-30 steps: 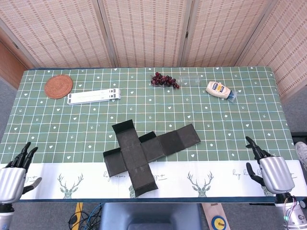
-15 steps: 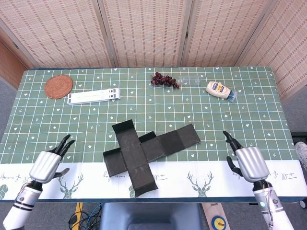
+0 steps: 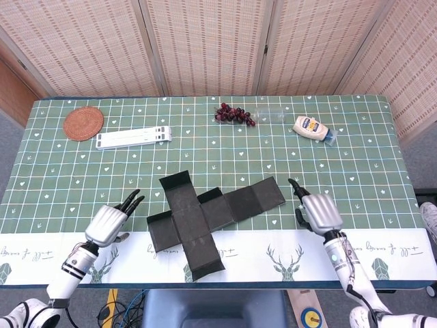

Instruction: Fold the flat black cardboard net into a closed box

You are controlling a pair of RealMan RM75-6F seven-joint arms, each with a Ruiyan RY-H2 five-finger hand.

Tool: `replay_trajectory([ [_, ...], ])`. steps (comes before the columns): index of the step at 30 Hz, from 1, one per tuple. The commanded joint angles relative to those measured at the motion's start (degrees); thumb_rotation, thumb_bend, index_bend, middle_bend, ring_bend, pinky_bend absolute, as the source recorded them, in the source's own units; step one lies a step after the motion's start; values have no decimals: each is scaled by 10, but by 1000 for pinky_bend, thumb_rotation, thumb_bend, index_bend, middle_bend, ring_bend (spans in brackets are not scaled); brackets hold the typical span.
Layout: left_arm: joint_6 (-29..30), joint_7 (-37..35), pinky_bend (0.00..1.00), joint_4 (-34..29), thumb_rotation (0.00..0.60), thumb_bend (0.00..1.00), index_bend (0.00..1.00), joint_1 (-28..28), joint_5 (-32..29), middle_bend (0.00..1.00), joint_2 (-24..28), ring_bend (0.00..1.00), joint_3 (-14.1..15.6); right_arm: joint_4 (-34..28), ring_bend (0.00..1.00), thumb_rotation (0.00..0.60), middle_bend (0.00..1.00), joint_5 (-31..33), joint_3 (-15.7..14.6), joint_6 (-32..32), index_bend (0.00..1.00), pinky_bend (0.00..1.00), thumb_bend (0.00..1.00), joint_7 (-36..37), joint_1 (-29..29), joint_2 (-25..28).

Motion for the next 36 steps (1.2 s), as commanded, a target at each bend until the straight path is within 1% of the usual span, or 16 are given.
replay_trajectory([
  [1,-15,4,775,13,600,103,0,-12,-13,0,-20,495,-4,38,849,600,265,38,12,-24,0,961,616,-5,26,-21],
  [5,-26,8,774,23,600,104,0,-22,-23,0,-37,496,-7,79,849,600,264,59,16,-40,0,961,625,7,41,-38],
  [10,-31,10,775,29,600,104,0,-30,-30,0,-48,514,-6,131,849,600,264,76,12,-62,0,962,626,27,56,-65],
  [14,-30,11,775,32,600,103,0,-33,-31,0,-52,541,-3,173,849,600,264,75,8,-79,0,961,627,58,62,-92],
  [16,-31,10,775,32,600,103,0,-34,-32,0,-53,511,-1,193,849,600,264,69,5,-84,0,961,626,69,65,-105],
  [19,-31,10,775,35,600,103,0,-35,-34,0,-55,515,1,215,849,600,264,58,2,-85,0,961,628,82,67,-122],
  [23,-31,6,775,38,600,103,0,-37,-38,0,-59,511,2,233,849,600,264,46,-1,-85,0,962,639,100,69,-139],
  [25,-29,4,775,40,600,103,0,-38,-38,0,-60,550,3,238,849,600,264,43,-3,-86,0,962,639,103,70,-145],
  [26,-29,4,775,41,600,104,0,-39,-38,0,-62,551,3,241,849,600,264,43,-4,-86,0,961,639,105,71,-149],
  [29,-28,1,775,41,600,103,0,-41,-38,0,-65,494,5,249,849,600,264,41,-5,-88,0,962,639,110,71,-159],
  [36,-31,-3,775,43,600,103,0,-47,-39,0,-71,492,6,248,849,600,264,18,-6,-83,0,962,639,135,72,-176],
])
